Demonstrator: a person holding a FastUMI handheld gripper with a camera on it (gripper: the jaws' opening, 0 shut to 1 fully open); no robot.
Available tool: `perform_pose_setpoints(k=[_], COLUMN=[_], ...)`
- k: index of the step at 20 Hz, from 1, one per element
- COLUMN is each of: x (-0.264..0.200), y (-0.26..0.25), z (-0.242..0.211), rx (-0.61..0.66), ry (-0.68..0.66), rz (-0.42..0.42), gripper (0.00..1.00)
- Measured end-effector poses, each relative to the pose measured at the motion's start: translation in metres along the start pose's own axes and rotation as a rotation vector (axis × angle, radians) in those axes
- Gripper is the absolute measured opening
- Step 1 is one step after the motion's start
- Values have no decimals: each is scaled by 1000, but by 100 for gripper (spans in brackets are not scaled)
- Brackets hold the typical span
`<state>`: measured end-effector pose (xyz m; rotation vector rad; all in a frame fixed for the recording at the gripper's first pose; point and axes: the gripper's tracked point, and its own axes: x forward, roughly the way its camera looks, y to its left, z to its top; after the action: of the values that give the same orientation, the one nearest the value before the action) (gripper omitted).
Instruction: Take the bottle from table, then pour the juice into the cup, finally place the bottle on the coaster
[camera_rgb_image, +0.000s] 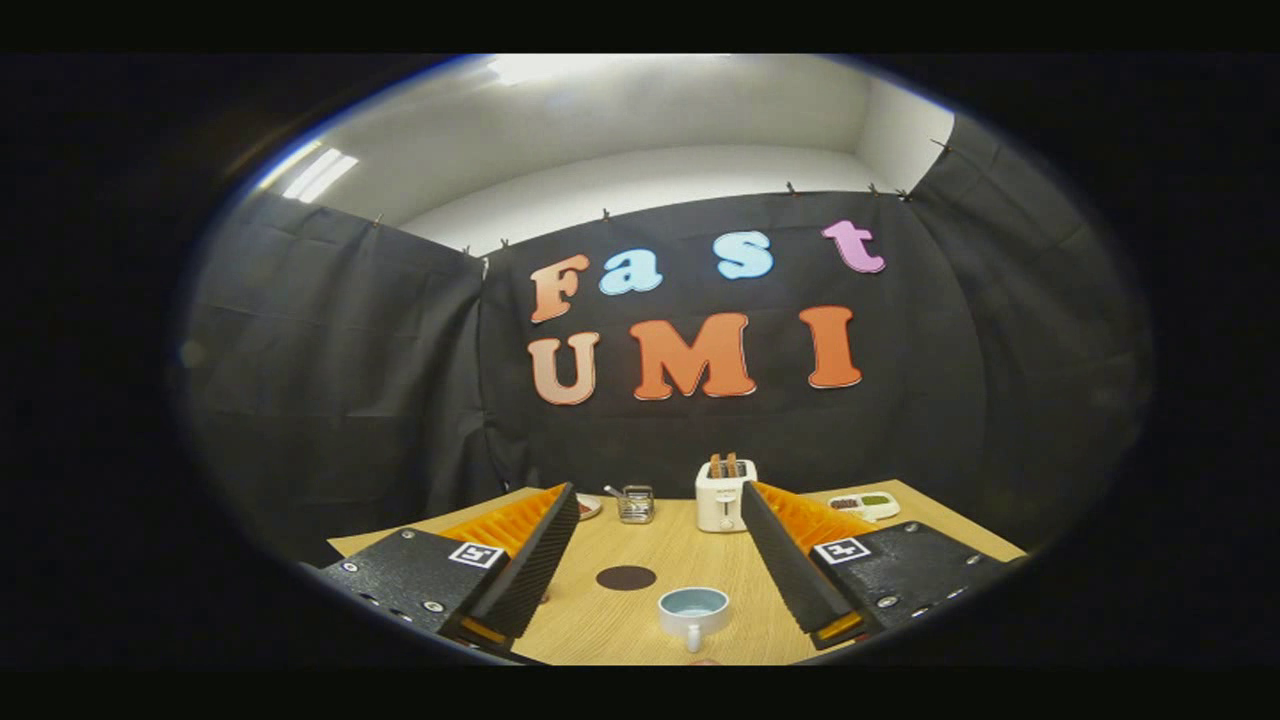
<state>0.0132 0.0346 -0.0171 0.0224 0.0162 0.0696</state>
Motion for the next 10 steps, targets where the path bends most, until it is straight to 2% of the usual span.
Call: perform_pose_setpoints(k=[10], x=[34], y=[24], z=[-59], rx=[53], ry=[86], rz=[-6], gripper=[96])
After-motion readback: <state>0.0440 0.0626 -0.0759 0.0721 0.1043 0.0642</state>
